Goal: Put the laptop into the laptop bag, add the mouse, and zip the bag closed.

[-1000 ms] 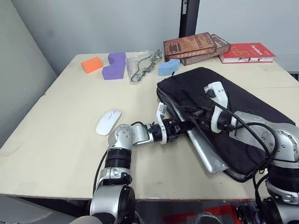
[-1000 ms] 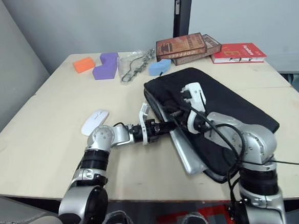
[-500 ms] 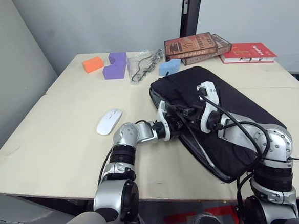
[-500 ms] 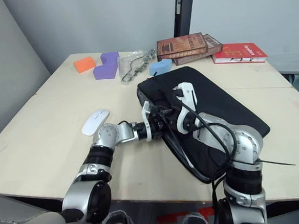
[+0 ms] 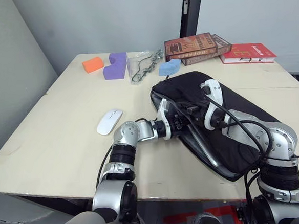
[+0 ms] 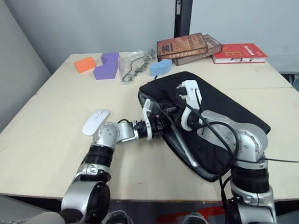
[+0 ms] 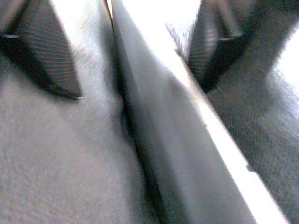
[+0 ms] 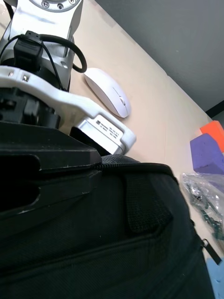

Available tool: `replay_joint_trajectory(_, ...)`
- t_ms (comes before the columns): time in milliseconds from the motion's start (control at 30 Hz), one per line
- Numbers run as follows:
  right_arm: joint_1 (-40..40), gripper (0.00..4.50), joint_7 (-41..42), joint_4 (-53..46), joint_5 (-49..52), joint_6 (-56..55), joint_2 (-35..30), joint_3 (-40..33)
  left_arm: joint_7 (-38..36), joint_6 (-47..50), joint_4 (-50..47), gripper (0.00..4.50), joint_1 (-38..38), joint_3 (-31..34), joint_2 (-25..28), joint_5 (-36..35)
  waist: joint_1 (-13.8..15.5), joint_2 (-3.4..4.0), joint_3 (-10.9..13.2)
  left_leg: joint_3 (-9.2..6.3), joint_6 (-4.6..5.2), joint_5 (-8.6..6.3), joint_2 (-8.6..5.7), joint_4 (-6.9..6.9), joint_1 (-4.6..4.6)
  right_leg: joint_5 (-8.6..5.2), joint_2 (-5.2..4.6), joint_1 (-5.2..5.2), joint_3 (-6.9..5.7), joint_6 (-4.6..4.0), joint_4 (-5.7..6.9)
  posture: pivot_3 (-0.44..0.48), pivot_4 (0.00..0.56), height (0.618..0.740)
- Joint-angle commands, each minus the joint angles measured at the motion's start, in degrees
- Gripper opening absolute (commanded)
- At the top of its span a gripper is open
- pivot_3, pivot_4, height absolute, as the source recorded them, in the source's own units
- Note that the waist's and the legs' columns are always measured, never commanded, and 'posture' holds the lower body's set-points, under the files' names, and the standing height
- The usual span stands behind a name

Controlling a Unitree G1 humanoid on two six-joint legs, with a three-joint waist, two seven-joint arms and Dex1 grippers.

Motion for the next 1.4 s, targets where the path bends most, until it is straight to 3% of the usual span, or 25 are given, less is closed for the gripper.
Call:
replay_joint_trajectory(33, -0.11, 0.0, 0.71, 0.76, -0.87, -1.61, -0.77, 0.15, -2.45, 1.95, -5.65, 4.47, 0.4, -1.45, 0.34, -1.93, -0.02, 0.01, -0.01, 0.0, 0.0, 0.01, 0.0, 0.01, 0.0, -0.01, 0.0, 0.0, 0.0, -0.02, 0.02, 0.0, 0.15, 0.734)
replay_joint_trajectory(267, -0.8, 0.0, 2.06, 2.19, -1.84, -3.08, -1.59, 0.41, -2.88, 4.51, -11.04, 4.47, 3.36, -3.39, 2.75, -1.9, 0.05, 0.01, -0.01, -0.01, 0.02, 0.03, 0.0, 0.1, 0.0, -0.08, 0.0, 0.02, 0.03, -0.16, 0.05, 0.0, 0.15, 0.734)
replay_joint_trajectory(600, -1.91, 0.0, 2.97, 2.84, -2.46, -3.2, -1.57, 0.4, -4.62, 5.85, -11.14, 4.47, 3.76, -8.42, 3.55, -0.39, -0.03, 0.01, -0.01, -0.01, 0.06, 0.09, -0.01, 0.13, 0.01, -0.1, -0.01, 0.02, 0.05, -0.2, 0.1, 0.0, 0.15, 0.734)
replay_joint_trajectory(700, -2.04, 0.0, 2.92, 2.68, -2.53, -3.27, -1.37, 0.46, -5.44, 4.81, -10.82, 3.65, 3.91, -10.29, 4.13, 0.72, -0.03, 0.01, -0.01, -0.01, 0.06, 0.1, -0.01, 0.13, 0.01, -0.1, -0.01, 0.02, 0.05, -0.2, 0.1, 0.0, 0.15, 0.734)
replay_joint_trajectory(1033, -2.62, 0.0, 3.29, 2.18, -1.71, -3.12, -0.86, 0.56, -8.14, 2.43, -8.36, 0.19, 2.55, -12.47, 3.51, 2.53, 0.01, 0.01, -0.01, -0.01, 0.06, 0.12, -0.01, 0.12, 0.0, -0.1, -0.01, 0.01, 0.05, -0.2, 0.1, 0.0, 0.15, 0.734)
replay_joint_trajectory(1400, -3.19, 0.0, 2.01, 1.44, -0.66, -2.46, 2.47, 1.95, -12.37, -4.44, -1.63, 0.16, -1.98, -14.05, 0.48, 5.9, 0.03, 0.01, -0.01, -0.01, 0.06, 0.12, -0.03, 0.11, -0.02, -0.09, -0.03, 0.0, 0.05, -0.2, 0.06, 0.0, 0.15, 0.734)
